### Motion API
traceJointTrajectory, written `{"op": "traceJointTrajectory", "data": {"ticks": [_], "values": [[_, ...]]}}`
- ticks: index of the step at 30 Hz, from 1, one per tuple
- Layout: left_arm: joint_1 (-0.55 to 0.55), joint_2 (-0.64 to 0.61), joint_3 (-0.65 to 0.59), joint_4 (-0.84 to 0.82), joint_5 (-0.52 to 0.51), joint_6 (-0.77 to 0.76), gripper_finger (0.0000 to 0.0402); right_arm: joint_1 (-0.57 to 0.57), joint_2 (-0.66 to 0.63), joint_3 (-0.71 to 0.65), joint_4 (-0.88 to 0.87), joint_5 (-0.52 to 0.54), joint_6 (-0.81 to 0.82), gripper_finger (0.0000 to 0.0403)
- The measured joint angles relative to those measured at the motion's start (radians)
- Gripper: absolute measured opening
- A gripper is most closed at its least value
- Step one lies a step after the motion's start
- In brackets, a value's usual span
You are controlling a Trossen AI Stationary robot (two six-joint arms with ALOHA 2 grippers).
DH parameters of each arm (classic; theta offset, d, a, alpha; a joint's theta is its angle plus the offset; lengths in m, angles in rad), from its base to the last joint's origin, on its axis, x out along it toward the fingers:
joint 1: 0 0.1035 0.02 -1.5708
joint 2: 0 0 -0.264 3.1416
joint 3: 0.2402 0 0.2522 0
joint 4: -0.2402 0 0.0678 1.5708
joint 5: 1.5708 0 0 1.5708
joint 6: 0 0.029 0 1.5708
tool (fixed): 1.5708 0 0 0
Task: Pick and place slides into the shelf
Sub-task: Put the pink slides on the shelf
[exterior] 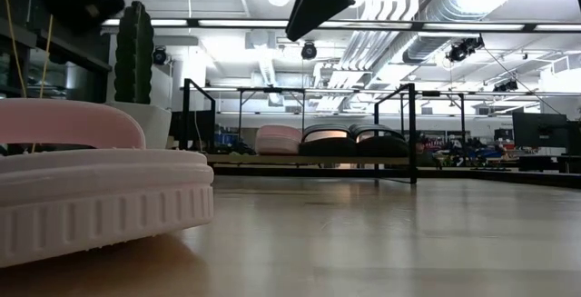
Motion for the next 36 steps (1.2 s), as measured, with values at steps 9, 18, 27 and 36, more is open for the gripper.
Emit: {"op": "traceJointTrajectory", "data": {"ticks": [9,18,27,36], "values": [[-0.104,0.124,0.189,-0.100,-0.061,-0.007,0.0175,-0.013,0.000,0.000,-0.027,0.038,0.015,0.0114],[-0.183,0.341,0.526,-0.394,-0.131,-0.034,0.0175,-0.041,0.000,0.000,-0.101,0.037,0.076,0.0114],[-0.268,0.503,0.796,-0.658,-0.232,-0.163,0.0175,-0.019,0.000,0.000,-0.161,0.021,0.162,0.0114],[-0.291,0.635,0.918,-0.844,-0.239,-0.374,0.0175,0.052,0.000,0.000,-0.155,0.006,0.209,0.0114]]}}
